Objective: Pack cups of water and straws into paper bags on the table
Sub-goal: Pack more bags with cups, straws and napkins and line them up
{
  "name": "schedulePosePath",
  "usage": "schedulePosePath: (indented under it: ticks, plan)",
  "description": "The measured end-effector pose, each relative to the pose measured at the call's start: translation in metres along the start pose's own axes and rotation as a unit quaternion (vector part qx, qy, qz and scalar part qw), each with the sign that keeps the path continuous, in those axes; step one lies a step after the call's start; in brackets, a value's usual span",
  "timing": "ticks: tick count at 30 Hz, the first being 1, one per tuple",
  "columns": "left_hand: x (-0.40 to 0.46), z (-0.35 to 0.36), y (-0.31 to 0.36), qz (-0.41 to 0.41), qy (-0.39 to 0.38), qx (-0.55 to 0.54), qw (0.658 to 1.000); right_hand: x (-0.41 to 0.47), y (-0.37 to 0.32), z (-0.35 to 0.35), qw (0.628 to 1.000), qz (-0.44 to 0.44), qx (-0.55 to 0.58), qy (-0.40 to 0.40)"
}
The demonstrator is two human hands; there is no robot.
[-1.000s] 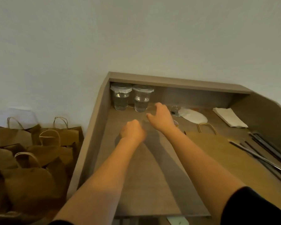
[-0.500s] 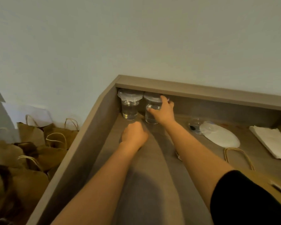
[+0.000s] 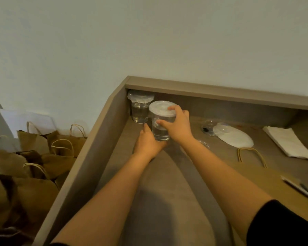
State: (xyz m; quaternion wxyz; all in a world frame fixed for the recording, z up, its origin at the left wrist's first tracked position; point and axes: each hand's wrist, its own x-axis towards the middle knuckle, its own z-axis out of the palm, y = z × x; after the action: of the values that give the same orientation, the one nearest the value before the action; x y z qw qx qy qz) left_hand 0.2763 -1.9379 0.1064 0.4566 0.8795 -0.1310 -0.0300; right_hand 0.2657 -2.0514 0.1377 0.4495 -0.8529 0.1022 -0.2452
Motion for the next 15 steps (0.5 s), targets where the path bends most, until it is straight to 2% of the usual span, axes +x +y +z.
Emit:
schedulePosePath:
  ticks: [6,10,15]
  plan:
    - [-0.044,-0.002,-0.012,-0.038,0.006,-0.051,0.998,-0.070,-0.026,-0.015,1.000,0.001,-0.022,-0.012]
    - [-0.078,-0.007,-0.021,0.006,0.003,-0.115,0.993,-0.119,-0.042,-0.023,1.000,0.007,-0.022,-0.018]
    - [-0.117,-0.010,-0.021,0.050,-0.010,-0.274,0.960,-0.169,-0.058,-0.031,0.999,0.008,-0.009,-0.032]
